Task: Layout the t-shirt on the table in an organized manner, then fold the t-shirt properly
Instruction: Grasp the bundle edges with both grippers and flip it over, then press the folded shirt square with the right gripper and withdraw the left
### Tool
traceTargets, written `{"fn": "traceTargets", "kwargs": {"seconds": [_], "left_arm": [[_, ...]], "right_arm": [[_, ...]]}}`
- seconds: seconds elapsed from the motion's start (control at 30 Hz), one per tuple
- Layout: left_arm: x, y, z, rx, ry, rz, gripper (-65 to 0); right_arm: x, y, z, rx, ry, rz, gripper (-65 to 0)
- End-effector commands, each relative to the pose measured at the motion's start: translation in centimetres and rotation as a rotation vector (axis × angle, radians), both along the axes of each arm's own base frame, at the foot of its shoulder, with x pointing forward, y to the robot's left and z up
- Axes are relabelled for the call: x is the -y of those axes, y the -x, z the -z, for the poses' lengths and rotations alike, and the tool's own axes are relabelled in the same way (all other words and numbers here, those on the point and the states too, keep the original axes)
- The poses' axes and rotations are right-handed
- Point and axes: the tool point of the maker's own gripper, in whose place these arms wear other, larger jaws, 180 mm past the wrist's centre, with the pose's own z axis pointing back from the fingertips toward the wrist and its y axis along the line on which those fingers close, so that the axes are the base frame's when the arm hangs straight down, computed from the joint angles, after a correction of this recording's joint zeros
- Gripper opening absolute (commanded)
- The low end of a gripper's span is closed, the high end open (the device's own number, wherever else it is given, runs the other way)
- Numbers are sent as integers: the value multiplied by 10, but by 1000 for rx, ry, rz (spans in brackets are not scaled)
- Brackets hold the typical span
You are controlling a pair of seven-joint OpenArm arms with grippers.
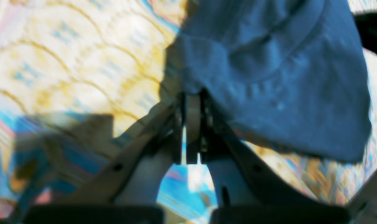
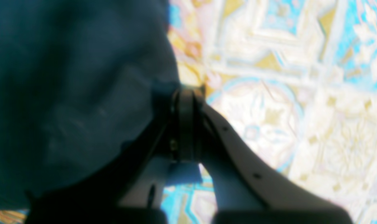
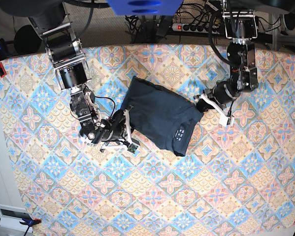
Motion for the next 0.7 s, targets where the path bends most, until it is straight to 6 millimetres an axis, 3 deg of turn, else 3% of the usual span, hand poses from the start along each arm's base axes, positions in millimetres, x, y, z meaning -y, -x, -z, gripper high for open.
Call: {"fn": "traceTargets", "kwargs": {"seconds": [0.0, 0.13, 0.37, 0.5, 0.67], "left_arm": [[-4, -16, -13, 47, 9, -10, -650], [-9, -38, -6, 28, 27, -37, -650], [56, -64, 6, 65, 29, 112, -650], [88, -76, 10, 75, 71, 124, -650], [118, -91, 3, 81, 114, 140, -650]], "right_arm": [[-3, -15, -19, 55, -25, -6, -650], [7, 23, 6, 6, -12, -11, -650], [27, 67, 2, 43, 27, -41, -650], [49, 72, -21, 110, 6, 44, -650], [70, 73, -66, 245, -24, 128, -650]]}}
